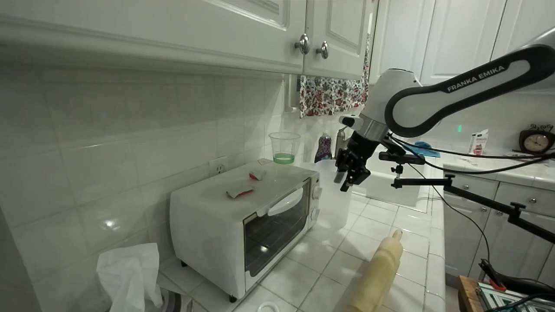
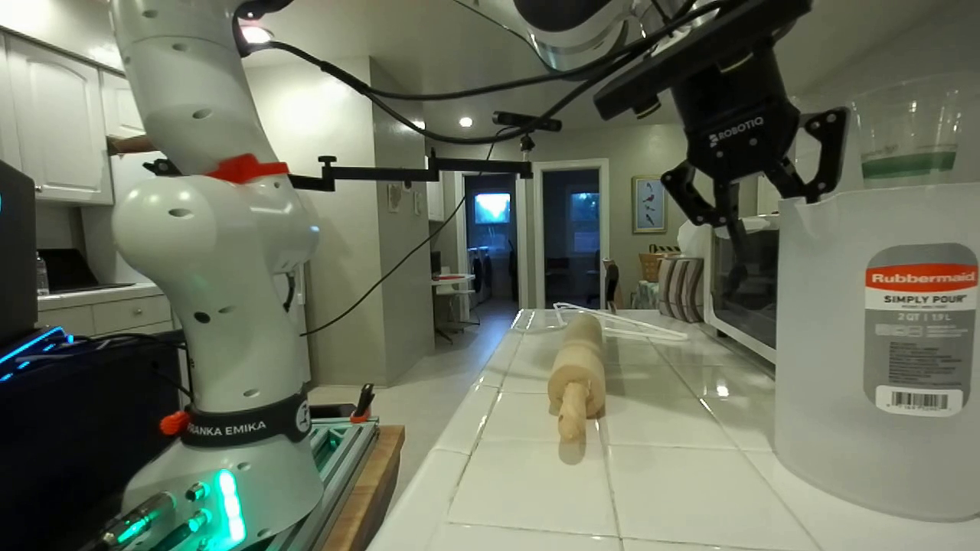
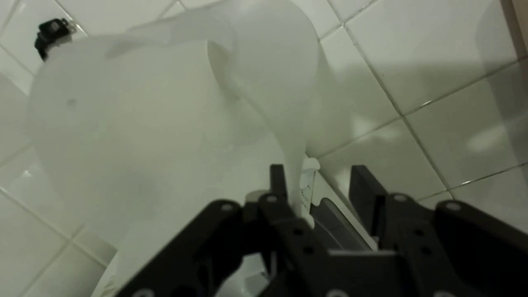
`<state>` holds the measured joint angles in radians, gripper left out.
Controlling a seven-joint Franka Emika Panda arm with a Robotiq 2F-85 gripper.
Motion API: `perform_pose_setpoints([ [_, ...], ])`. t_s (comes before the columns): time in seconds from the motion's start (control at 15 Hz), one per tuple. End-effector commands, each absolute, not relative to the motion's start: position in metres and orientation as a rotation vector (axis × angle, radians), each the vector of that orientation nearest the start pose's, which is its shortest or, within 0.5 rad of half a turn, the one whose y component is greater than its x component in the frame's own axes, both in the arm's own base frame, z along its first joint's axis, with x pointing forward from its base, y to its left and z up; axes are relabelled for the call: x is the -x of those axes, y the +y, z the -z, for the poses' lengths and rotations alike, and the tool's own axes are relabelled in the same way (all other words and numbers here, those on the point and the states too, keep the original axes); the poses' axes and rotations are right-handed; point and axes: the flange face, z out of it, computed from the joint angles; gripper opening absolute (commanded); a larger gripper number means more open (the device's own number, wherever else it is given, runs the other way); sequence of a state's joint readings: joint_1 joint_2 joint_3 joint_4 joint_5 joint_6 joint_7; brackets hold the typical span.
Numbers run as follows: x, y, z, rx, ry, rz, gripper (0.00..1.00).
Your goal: Move the jug to the left
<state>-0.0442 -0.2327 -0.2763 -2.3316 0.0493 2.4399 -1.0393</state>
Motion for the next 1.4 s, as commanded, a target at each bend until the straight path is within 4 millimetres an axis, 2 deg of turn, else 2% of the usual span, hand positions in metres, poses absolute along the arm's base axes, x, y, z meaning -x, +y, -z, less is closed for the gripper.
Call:
perform_pose_setpoints([
  [0.0,-0.478,-0.169,-0.467,3.037,-1.1,0.529,0.14],
  [0.13,-0.477,-0.171,-0.47,3.046,-1.1,0.529,0.01],
  [0.2,-0.475,-0.172,-0.473,3.049,-1.102,0.525,0.0],
  [0.53,-0.46,-0.183,-0.479,3.056,-1.161,0.464,0.01],
  [0.8,-0.441,-0.186,-0.488,2.924,-1.357,0.462,0.01],
  [1.13,-0.415,-0.206,-0.507,2.786,-1.512,0.553,0.01],
  [1.33,-0.401,-0.216,-0.509,2.656,-1.582,0.616,0.01],
])
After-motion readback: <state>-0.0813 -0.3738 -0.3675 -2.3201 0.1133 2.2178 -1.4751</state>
